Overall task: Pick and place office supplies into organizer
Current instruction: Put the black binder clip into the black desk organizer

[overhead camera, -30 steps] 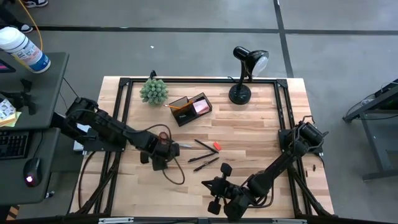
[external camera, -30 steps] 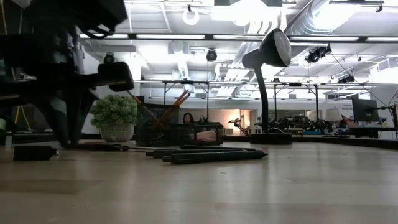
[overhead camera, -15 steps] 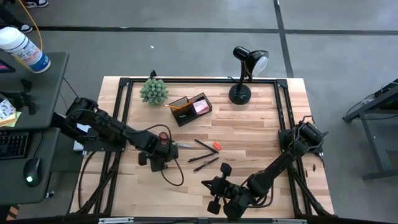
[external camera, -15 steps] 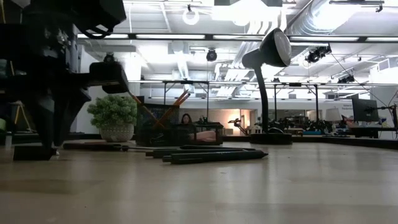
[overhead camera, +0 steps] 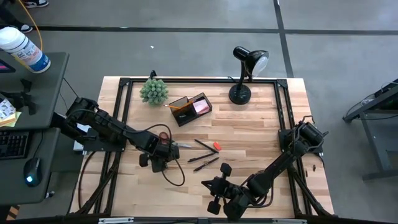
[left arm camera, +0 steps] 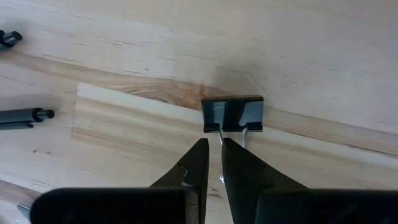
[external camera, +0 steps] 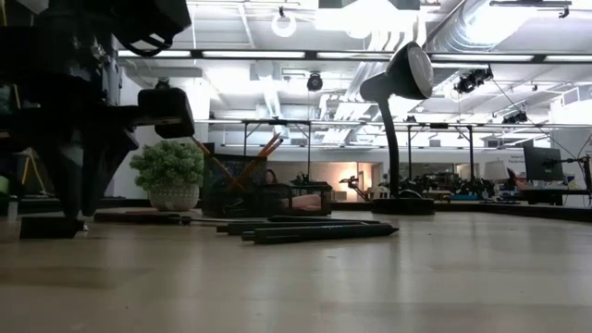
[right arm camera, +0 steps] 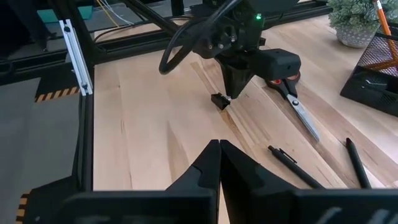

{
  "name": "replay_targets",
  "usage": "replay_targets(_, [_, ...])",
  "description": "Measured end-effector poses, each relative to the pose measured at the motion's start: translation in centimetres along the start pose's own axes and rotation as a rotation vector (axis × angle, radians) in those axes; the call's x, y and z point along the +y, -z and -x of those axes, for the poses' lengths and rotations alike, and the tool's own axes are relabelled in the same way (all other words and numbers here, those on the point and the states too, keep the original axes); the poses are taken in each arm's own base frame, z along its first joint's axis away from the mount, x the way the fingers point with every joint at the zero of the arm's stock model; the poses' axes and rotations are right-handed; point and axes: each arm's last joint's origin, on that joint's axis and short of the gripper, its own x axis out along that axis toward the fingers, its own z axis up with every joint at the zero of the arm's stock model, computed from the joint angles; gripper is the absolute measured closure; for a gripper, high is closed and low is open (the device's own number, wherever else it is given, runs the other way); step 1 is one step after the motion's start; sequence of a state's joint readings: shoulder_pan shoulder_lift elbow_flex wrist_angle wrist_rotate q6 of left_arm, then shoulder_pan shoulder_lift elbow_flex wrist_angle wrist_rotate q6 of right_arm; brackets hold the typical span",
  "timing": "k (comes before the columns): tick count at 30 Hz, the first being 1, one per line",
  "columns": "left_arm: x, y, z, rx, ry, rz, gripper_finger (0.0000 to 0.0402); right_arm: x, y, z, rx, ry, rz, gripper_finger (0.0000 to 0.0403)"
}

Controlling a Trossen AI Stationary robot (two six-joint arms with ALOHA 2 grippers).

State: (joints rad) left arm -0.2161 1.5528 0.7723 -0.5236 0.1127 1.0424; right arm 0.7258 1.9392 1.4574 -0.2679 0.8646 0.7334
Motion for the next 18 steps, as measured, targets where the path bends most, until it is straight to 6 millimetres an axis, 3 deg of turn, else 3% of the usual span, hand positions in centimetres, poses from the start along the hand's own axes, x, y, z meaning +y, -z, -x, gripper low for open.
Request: replay_targets(18, [-0.1, 0.2, -1.2, 0.036, 0.043, 0.012, 0.0366, 0.0, 0.0, 0.0, 0.0, 0.0, 0.0, 0.04])
